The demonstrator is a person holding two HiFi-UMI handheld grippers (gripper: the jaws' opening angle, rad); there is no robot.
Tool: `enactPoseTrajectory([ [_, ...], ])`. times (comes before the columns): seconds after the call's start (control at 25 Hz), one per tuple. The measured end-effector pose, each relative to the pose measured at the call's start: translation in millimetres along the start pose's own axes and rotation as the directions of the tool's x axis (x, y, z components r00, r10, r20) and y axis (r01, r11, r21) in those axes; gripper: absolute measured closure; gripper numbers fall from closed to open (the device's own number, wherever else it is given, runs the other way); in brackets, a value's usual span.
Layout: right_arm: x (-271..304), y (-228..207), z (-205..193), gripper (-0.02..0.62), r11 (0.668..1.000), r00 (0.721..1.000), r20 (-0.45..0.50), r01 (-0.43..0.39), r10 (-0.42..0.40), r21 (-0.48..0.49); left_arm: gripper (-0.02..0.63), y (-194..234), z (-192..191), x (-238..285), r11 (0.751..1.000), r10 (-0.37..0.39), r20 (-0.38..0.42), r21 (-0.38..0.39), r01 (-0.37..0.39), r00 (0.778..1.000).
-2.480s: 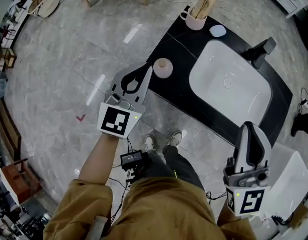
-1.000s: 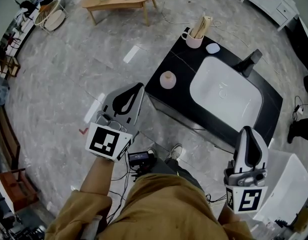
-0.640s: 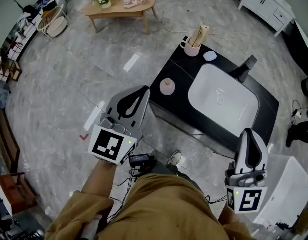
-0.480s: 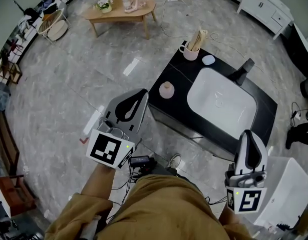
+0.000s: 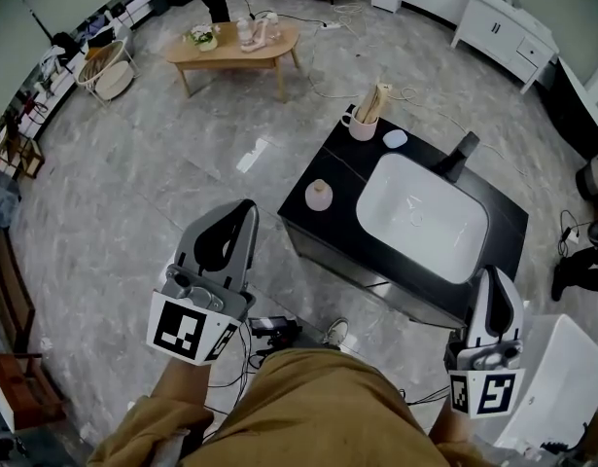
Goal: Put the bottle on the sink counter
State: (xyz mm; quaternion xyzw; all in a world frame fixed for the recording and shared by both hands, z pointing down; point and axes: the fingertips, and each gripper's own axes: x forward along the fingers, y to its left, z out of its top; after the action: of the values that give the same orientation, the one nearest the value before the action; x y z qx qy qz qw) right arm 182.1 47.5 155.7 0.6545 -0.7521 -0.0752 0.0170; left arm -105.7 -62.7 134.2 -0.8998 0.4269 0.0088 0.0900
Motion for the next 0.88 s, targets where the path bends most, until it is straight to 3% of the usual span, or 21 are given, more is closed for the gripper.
enactPoseTrajectory([
  [0.4,-6.8,-5.9,1.8,0.589,1.000,1.000,-0.006,0.005,-0.005,0.003,0.603,10.9,-3.1,-34.6,0.996,0.090,-0.042,-0.001,-0.090,0.995],
  [0.88,-4.9,-12.9,-0.7,0.589,1.000,1.000,-0.016,0.016,-0.016,0.013,0.603,17.9,-2.5,-45.9,0.992,0.127,-0.040,-0.018,-0.128,0.991],
])
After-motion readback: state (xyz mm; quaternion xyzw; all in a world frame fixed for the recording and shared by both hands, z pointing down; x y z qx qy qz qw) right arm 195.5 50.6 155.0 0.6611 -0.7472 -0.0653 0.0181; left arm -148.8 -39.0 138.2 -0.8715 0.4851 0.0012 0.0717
